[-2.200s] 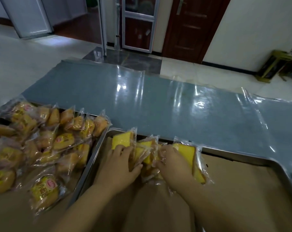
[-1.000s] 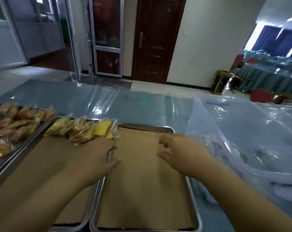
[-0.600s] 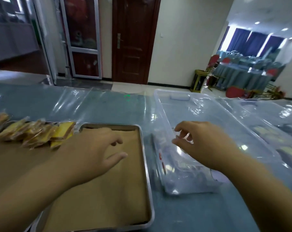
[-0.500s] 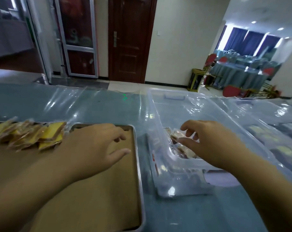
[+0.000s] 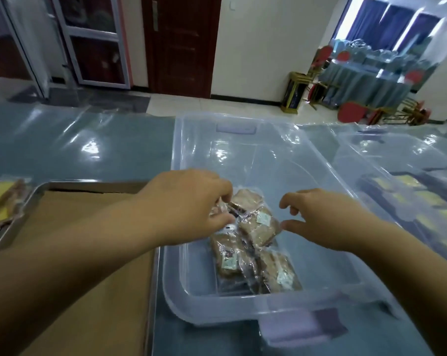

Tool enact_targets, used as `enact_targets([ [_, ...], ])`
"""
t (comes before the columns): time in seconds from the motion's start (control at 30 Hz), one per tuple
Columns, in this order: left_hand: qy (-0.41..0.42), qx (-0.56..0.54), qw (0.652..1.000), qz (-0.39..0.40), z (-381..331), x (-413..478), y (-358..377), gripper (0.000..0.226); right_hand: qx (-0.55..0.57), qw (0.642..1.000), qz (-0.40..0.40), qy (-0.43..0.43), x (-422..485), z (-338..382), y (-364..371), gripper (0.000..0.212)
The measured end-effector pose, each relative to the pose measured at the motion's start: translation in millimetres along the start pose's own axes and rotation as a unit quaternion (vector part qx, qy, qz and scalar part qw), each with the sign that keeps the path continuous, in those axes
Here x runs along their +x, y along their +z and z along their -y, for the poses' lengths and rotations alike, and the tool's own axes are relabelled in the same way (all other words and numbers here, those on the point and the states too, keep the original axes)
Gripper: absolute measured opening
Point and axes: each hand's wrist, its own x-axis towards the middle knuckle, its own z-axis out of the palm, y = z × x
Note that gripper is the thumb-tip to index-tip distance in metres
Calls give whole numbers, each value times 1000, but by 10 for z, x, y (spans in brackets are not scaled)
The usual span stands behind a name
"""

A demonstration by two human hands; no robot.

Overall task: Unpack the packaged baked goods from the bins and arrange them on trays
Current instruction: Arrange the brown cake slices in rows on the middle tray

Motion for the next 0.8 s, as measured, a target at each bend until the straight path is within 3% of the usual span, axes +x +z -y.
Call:
enact_targets([
  [0.13,10,52,995,84,-113,397,298,29,-27,993,110,-39,282,-235,158,46],
  [0.27,-11,107,981,161,-207,714,587,27,-74,978,161,-113,605,-350,308,50],
  [0.4,-44,157,948,274,-234,956,807,25,-86,956,211,-182,844,-319,494,46],
  [0.53,-73,182,906,375,-180,1142,1025,27,-173,920,265,-229,920,-233,729,52],
  [0.8,-47,200,845,493,-89,1371,1637,26,-135,917,323,-190,969,-234,1057,56],
])
